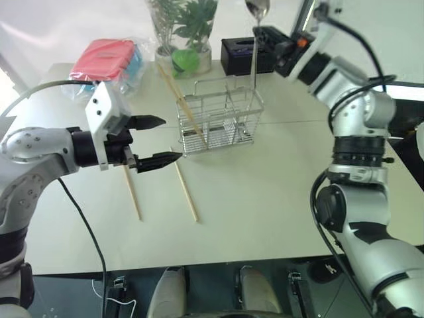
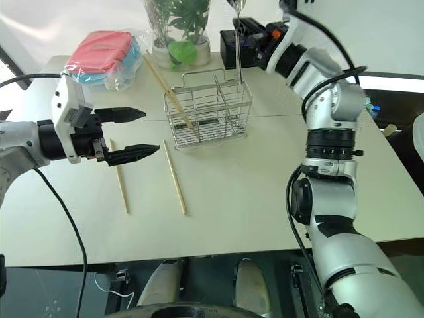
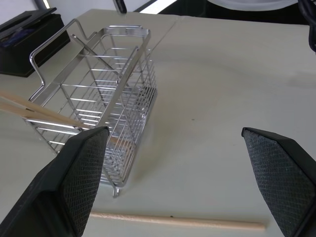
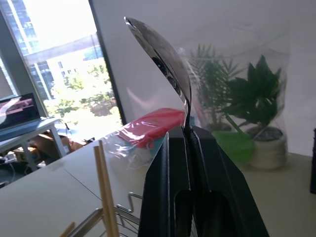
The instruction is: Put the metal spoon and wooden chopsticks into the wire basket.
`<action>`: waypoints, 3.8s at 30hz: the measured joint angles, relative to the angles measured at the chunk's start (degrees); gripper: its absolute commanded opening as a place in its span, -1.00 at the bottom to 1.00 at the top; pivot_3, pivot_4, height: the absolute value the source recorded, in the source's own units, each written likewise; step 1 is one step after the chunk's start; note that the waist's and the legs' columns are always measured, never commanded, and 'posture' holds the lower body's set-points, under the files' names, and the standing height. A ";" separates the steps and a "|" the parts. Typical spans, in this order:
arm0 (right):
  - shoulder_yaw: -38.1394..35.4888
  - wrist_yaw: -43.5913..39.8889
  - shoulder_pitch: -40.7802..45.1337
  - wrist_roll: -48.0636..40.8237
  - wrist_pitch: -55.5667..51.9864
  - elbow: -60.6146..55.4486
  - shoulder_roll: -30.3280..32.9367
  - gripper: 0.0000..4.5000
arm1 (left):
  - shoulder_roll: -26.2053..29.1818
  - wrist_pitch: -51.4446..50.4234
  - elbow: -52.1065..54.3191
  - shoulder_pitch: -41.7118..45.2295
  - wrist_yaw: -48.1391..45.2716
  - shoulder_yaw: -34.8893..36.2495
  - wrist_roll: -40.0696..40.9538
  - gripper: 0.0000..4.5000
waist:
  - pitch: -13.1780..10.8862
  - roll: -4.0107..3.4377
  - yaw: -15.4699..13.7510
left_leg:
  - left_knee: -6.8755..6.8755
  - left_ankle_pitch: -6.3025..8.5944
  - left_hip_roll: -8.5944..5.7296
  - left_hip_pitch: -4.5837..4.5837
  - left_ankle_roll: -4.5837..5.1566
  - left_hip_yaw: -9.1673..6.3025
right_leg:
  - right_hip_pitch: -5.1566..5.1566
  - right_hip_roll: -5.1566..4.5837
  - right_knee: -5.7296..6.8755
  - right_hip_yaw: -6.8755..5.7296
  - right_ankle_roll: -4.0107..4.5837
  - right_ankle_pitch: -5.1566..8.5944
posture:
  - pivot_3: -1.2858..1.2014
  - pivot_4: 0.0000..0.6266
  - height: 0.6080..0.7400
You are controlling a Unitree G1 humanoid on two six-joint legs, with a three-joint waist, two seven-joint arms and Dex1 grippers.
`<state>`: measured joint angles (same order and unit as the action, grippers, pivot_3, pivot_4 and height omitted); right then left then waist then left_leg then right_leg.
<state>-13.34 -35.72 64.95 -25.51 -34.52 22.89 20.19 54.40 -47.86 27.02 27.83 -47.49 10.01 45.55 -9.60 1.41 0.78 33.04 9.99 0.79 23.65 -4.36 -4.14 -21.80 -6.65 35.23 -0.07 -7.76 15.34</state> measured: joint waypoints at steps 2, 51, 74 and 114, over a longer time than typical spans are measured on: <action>0.95 0.02 -0.08 0.84 1.76 0.98 -0.21 -0.99 | -0.01 -0.01 0.00 0.00 0.37 0.01 -0.02 1.00 | -0.01 -0.01 0.24 | 0.00 0.00 0.01 -0.01 0.00 0.00 | -0.04 0.01 0.07 0.00 0.00 0.00 | 0.03 -0.52 0.70; 4.22 -20.16 -43.97 -14.73 -12.11 -49.41 28.82 0.99 | -11.47 -29.12 -8.52 -2.78 38.03 13.88 -6.04 1.00 | -0.05 0.29 -0.48 | 0.16 0.07 0.06 -0.10 0.09 -0.01 | 0.19 0.00 -0.15 -0.01 0.19 0.16 | 0.03 -0.52 0.70; 4.30 -8.83 -55.04 -18.55 -11.38 -58.63 24.65 0.99 | -28.81 -23.85 -37.05 11.46 47.40 9.58 -23.35 1.00 | -0.04 0.47 -1.56 | 0.20 0.08 0.04 -0.14 0.06 0.00 | 0.27 -0.02 -0.23 -0.02 0.20 0.15 | 0.03 -0.52 0.70; -0.24 -1.30 -54.96 -24.38 -14.03 -58.47 26.04 1.00 | -24.03 7.28 -32.56 33.03 31.21 18.11 -18.16 -0.97 | -0.22 0.82 -1.66 | 0.24 0.04 -0.01 0.27 0.00 -0.02 | 0.05 -0.07 -0.36 -0.09 0.15 0.12 | 0.03 -0.52 0.70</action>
<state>-13.59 -37.02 9.99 -49.89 -48.55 -35.57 46.24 30.38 -40.58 -5.54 60.86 -16.28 28.12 27.40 -9.83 2.23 -0.88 33.28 10.03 0.78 23.92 -4.36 -4.15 -21.76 -6.73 34.87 -0.16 -7.61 15.46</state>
